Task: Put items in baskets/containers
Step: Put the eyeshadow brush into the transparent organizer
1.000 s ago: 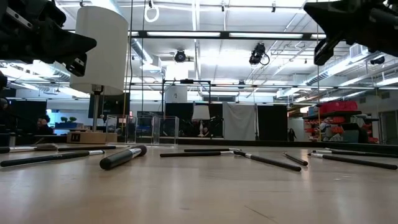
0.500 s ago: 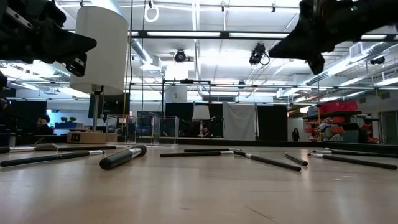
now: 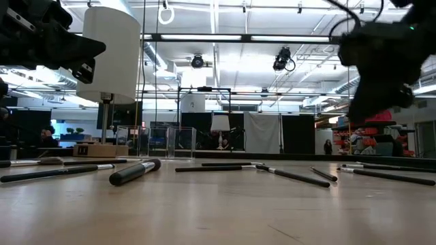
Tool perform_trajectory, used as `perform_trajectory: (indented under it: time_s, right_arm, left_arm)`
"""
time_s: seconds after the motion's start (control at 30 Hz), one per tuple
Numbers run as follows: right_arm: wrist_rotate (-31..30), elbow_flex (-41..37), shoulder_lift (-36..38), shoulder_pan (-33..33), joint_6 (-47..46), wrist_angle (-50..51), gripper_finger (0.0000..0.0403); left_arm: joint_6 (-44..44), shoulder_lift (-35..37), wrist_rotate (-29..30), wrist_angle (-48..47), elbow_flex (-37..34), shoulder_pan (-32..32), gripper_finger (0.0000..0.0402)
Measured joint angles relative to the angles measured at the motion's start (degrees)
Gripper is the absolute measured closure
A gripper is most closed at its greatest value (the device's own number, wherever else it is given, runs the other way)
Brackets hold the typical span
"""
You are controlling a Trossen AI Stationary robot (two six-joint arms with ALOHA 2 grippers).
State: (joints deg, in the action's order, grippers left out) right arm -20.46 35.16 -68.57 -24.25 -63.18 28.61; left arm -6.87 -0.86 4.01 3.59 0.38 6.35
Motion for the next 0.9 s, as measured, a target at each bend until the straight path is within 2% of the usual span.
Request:
perform_trajectory:
  time_s: [0.13,0.23,0.4,0.6,0.77,0.9]
  right_arm:
    - [2.6,-0.1,-3.2,-2.5,1.2,-0.4,0.0207]
    - [-2.6,-0.1,-6.8,-5.7,-0.8,-3.7,0.0189]
    - [-13.6,-0.1,-14.5,-10.9,-7.2,-6.7,0.0201]
    - [-25.3,-0.1,-22.9,-12.8,-14.1,-7.5,0.0231]
    - [-28.3,-0.1,-27.1,-12.7,-17.1,-6.8,0.0238]
    - [-28.6,-0.1,-27.8,-12.6,-22.5,-5.0,0.0214]
  left_arm:
    - [0.0,0.0,0.0,0.0,0.0,0.0,0.0399]
    - [0.0,0.0,0.0,0.0,0.0,0.0,0.0399]
    - [0.0,0.0,0.8,0.0,0.0,0.0,0.0399]
    - [0.0,0.0,1.1,0.0,0.0,0.0,0.0399]
    - [0.0,0.0,1.1,0.0,0.0,0.0,0.0399]
    - [0.0,0.0,1.1,0.0,0.0,0.0,0.0399]
